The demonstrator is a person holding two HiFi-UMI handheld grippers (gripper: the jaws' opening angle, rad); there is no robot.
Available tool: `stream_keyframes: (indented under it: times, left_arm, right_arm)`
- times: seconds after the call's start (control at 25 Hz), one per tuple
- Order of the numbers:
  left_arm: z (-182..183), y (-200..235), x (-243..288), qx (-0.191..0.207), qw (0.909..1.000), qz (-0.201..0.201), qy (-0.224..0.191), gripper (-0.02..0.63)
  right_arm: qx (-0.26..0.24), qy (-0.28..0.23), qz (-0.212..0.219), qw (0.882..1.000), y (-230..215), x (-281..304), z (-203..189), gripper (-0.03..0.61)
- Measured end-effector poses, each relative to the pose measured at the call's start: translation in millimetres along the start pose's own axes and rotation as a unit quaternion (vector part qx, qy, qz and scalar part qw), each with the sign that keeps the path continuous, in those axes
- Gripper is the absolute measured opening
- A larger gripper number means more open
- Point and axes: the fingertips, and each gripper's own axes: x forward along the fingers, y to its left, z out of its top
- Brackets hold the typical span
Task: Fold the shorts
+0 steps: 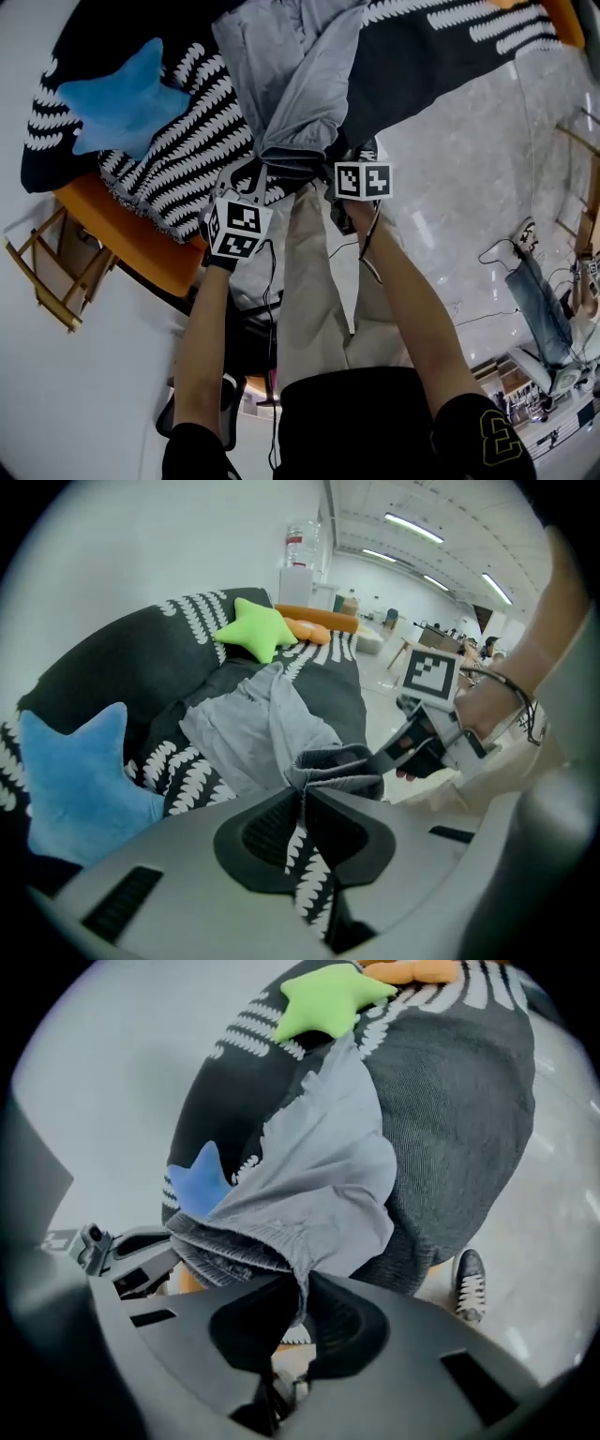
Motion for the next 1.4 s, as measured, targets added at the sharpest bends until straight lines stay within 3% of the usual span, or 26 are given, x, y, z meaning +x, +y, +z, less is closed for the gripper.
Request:
stream_keyframes:
  times: [0.16, 0.28, 0.52, 0.72, 0.84, 0.92, 1.04, 1.24, 1.4]
  left_arm:
    - [14.1, -24.9, -55.1, -0.012, 0.9997, -0.009, 0.018, 0.041]
    - [59.7, -49.1, -123.1, -0.018, 0.9998, 0.004, 0.0, 0.037]
    - [171.4, -74.9, -271.6, -0.019, 0.9977, 0.024, -0.06, 0.025]
    - [227.6, -67.0, -320.6, 0.006, 0.9943, 0.029, -0.103, 0.023]
    - [240.8, -78.9, -334.4, -0.009, 0.9914, 0.004, -0.13, 0.023]
    - [250.6, -86.1, -339.1, -0.03, 0.9871, -0.017, -0.156, 0.025]
    - [270.0, -92.2, -348.7, -0.054, 0.9767, -0.032, -0.205, 0.026]
    - [301.3, -89.4, -370.4, -0.063, 0.9618, -0.014, -0.266, 0.028]
    - [325.6, -81.7, -392.6, -0.042, 0.9533, 0.011, -0.299, 0.029]
  right_arm:
    - [-0.142, 0.049, -0.052, 0.987, 43.4, -92.3, 24.0, 0.046]
    - [-0.231, 0.056, -0.075, 0.969, 104.9, -181.5, 57.6, 0.046]
    - [-0.31, 0.042, -0.094, 0.945, 225.9, -334.0, 98.6, 0.043]
    - [-0.384, 0.027, -0.095, 0.918, 305.7, -403.1, 136.1, 0.041]
    - [-0.431, 0.033, -0.102, 0.896, 334.3, -429.1, 139.1, 0.041]
    - [-0.449, 0.037, -0.113, 0.885, 352.7, -444.1, 143.8, 0.041]
    - [-0.458, 0.024, -0.123, 0.88, 382.5, -460.9, 152.0, 0.041]
    - [-0.469, -0.013, -0.12, 0.875, 429.5, -480.6, 157.1, 0.041]
    - [-0.467, -0.051, -0.115, 0.875, 453.7, -492.3, 165.6, 0.041]
